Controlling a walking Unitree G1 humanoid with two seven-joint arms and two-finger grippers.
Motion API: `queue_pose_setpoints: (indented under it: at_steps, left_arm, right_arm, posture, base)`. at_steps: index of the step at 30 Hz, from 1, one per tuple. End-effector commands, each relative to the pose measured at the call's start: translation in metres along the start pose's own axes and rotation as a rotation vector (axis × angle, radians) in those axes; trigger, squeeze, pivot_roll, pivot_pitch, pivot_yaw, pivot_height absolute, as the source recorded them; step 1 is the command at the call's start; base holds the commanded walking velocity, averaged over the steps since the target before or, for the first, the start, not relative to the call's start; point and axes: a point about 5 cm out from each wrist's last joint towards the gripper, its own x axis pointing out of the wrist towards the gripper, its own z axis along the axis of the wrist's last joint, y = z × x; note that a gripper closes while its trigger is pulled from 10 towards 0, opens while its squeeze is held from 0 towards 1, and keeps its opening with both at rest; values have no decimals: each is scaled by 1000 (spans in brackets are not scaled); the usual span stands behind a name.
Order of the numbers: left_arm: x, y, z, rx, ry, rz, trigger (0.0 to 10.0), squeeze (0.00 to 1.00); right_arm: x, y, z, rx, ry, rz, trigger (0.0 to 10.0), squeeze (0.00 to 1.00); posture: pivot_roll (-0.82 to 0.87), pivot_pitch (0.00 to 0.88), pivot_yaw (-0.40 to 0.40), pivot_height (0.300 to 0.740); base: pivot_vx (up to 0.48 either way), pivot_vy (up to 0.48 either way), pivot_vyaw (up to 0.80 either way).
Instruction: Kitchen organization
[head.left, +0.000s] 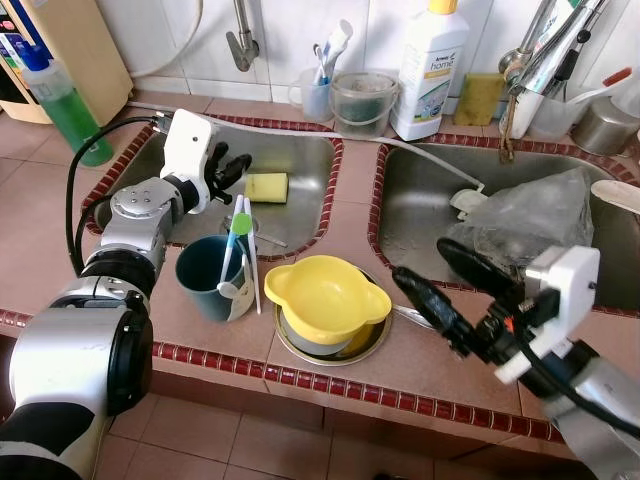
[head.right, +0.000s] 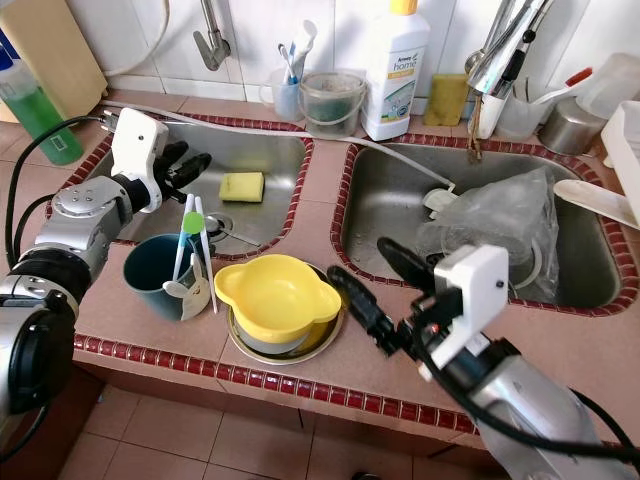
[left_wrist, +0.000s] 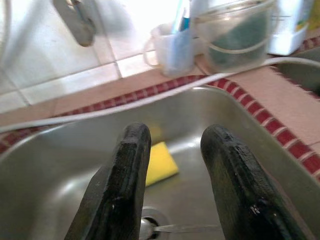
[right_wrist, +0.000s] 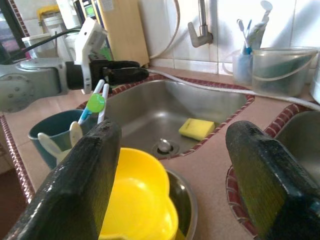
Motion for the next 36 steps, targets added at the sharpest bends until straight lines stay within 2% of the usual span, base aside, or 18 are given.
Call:
queue_pose_setpoints:
  at_steps: [1, 5, 9, 10, 11, 13, 14, 17, 19, 21, 27, 30, 36]
  left_arm:
    - [-2, 9, 11, 30, -31, 39, 10000, 0]
    - [-3, 11, 12, 39, -52, 61, 10000, 0]
    - [-7, 18, 12, -8, -77, 90, 10000, 0]
    - [-8, 21, 11, -30, -67, 112, 10000, 0]
    - [-10, 25, 8, -86, -49, 140, 10000, 0]
    - [-11, 27, 8, -91, -61, 149, 10000, 0]
    - [-12, 27, 8, -50, -62, 140, 10000, 0]
    - [-14, 29, 10, -30, -77, 148, 10000, 0]
    - [-14, 31, 13, -85, -103, 162, 10000, 0]
    - [-15, 32, 16, -101, -131, 168, 10000, 0]
    - [-18, 28, 15, -121, -161, 165, 10000, 0]
    - [-22, 21, 13, -127, -201, 136, 10000, 0]
    - [-30, 11, 10, -183, -245, 155, 10000, 0]
  right_arm:
    - [6, -6, -5, -8, -4, -23, 10000, 0]
    - [13, -14, -9, -8, -17, -47, 10000, 0]
    - [25, -23, -13, -11, -37, -78, 10000, 0]
    - [27, -25, -13, -8, -45, -82, 10000, 0]
    - [31, -28, -14, -7, -58, -90, 10000, 0]
    - [33, -30, -14, -5, -70, -93, 10000, 0]
    - [36, -32, -14, -4, -80, -99, 10000, 0]
    - [41, -35, -15, -4, -98, -110, 10000, 0]
    - [45, -36, -15, 4, -111, -117, 10000, 0]
    - [47, -37, -16, 9, -118, -124, 10000, 0]
    - [50, -41, -16, 20, -140, -168, 10000, 0]
    - [53, -43, -16, 28, -167, -224, 10000, 0]
    - [56, -44, -13, 55, -219, -289, 10000, 0]
  posture:
    - [-154, 94, 62, 740]
    - [-136, 86, 53, 740]
    - [-88, 64, 36, 740]
    - [-82, 63, 34, 740]
    - [-75, 58, 30, 740]
    - [-64, 54, 26, 740]
    - [-53, 48, 20, 740]
    - [-36, 39, 15, 740]
    - [-28, 34, 14, 740]
    - [-27, 31, 14, 740]
    - [-24, 22, 15, 740]
    - [-31, 14, 16, 740]
    - [-45, 2, 13, 740]
  base:
    - [0, 0, 0]
    - [0, 0, 0]
    - [0, 0, 0]
    - [0, 0, 0]
    - [0, 0, 0]
    - [0, 0, 0]
    - [0, 0, 0]
    - [0, 0, 0]
    - [0, 0, 0]
    - [0, 0, 0]
    - [0, 0, 0]
    - [0, 0, 0]
    - [0, 0, 0]
